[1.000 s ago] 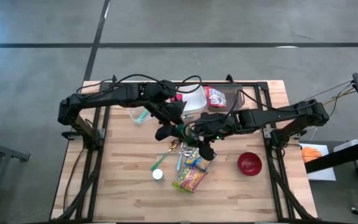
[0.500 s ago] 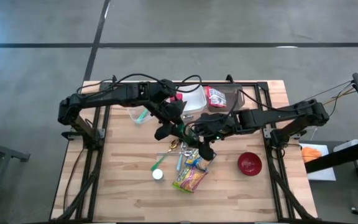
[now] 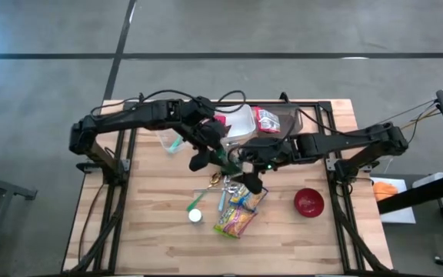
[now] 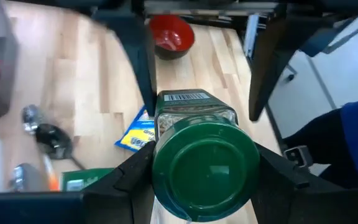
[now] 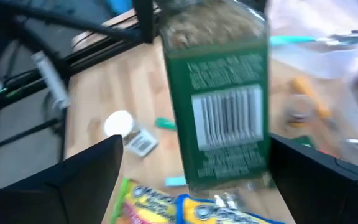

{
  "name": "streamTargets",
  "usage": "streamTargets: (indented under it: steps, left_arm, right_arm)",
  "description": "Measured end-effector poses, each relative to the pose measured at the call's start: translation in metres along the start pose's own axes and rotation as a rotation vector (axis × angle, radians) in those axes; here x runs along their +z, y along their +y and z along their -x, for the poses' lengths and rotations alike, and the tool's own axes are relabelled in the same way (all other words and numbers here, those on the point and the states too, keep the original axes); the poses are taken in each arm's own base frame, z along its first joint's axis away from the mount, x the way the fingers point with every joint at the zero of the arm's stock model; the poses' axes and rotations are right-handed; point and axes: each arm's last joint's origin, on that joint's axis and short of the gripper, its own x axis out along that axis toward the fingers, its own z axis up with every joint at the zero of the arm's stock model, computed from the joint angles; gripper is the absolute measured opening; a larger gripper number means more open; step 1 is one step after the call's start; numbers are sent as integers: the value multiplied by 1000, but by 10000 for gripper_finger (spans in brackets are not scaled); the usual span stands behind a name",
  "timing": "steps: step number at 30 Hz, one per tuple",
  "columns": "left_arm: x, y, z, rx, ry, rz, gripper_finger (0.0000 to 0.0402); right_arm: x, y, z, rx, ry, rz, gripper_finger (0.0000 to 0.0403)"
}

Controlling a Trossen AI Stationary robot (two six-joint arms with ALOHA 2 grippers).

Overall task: Pick & Place Food Item
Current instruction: Put the green seasoning bottle into the white bin

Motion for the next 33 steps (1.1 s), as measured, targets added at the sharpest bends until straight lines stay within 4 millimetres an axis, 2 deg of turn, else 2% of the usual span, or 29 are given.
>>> streamTargets:
  steps: [3, 6, 8, 11, 17, 20, 26, 33]
  left_arm:
    - [0, 9, 9, 91, -13, 14, 191]
    - [2, 27, 18, 334, -14, 71, 191]
    - [5, 42, 24, 433, -23, 85, 191]
    - [13, 61, 31, 452, -46, 111, 191]
    - [19, 107, 30, 450, -29, 192, 191]
    - [21, 126, 25, 456, 4, 201, 191]
    - [25, 155, 1, 439, 129, 157, 191]
    - [30, 176, -18, 476, 209, 138, 191]
  right_arm:
    - [0, -3, 12, -77, -25, -45, 373]
    - [-2, -4, 29, -101, -21, -102, 373]
    - [-4, -4, 40, -101, -13, -128, 373]
    - [-5, -3, 55, -104, -39, -156, 373]
    - [-8, 5, 83, -104, -112, -183, 373]
    - [-10, 6, 92, -120, -142, -181, 373]
    - [-12, 7, 98, -122, -156, -177, 373]
    - [-15, 5, 96, -147, -125, -187, 373]
